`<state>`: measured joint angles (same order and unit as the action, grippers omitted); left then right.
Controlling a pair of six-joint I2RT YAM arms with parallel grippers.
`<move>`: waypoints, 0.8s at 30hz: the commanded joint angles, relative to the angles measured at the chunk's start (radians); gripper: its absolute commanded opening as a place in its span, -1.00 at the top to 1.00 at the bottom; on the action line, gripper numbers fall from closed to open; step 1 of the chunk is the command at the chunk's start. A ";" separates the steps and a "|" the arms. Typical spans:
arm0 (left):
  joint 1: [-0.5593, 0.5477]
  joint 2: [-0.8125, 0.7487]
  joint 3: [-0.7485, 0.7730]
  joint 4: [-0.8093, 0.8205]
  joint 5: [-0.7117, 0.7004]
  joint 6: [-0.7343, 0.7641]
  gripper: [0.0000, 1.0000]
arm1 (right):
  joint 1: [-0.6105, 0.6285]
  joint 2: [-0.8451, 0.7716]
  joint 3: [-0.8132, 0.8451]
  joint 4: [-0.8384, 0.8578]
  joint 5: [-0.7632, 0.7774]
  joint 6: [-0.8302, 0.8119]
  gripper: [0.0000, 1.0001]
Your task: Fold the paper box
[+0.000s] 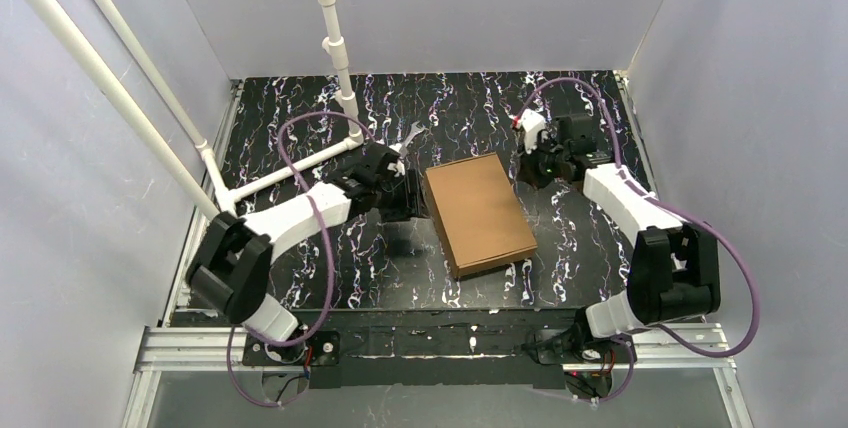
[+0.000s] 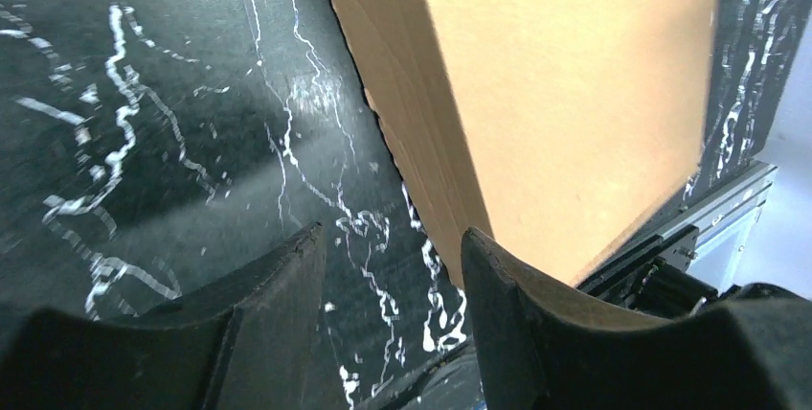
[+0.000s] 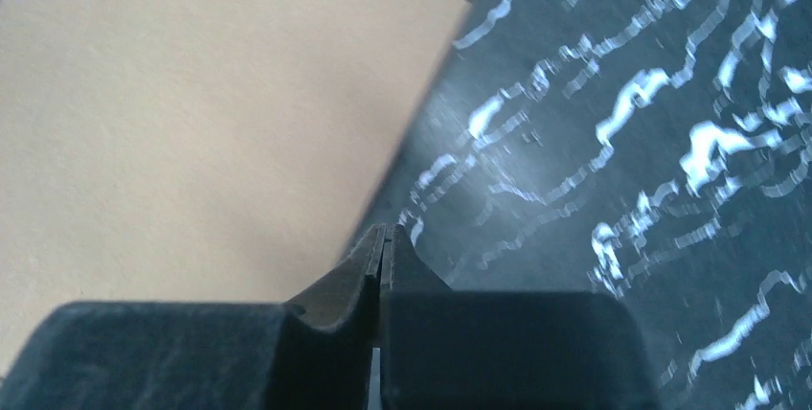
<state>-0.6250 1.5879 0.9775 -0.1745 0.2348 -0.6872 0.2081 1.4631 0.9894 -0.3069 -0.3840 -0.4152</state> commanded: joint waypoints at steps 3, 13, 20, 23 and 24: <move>-0.002 -0.290 0.030 -0.189 -0.116 0.086 -0.07 | -0.212 -0.209 0.015 -0.120 -0.035 -0.080 0.58; 0.041 -0.736 0.021 -0.074 0.067 -0.067 -0.97 | -0.344 -0.391 0.319 -0.290 -0.284 0.159 -0.97; 0.044 -0.714 0.357 -0.463 -0.037 0.115 -0.97 | -0.358 -0.409 0.514 -0.307 -0.133 0.481 -0.97; 0.044 -0.731 0.402 -0.500 -0.044 0.140 -0.97 | -0.372 -0.423 0.545 -0.338 -0.139 0.453 -0.97; 0.044 -0.744 0.403 -0.494 -0.036 0.138 -0.97 | -0.377 -0.427 0.547 -0.343 -0.157 0.453 -0.97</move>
<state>-0.5854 0.8715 1.3384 -0.5373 0.2230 -0.6170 -0.1493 1.0546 1.4815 -0.6025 -0.5362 -0.0238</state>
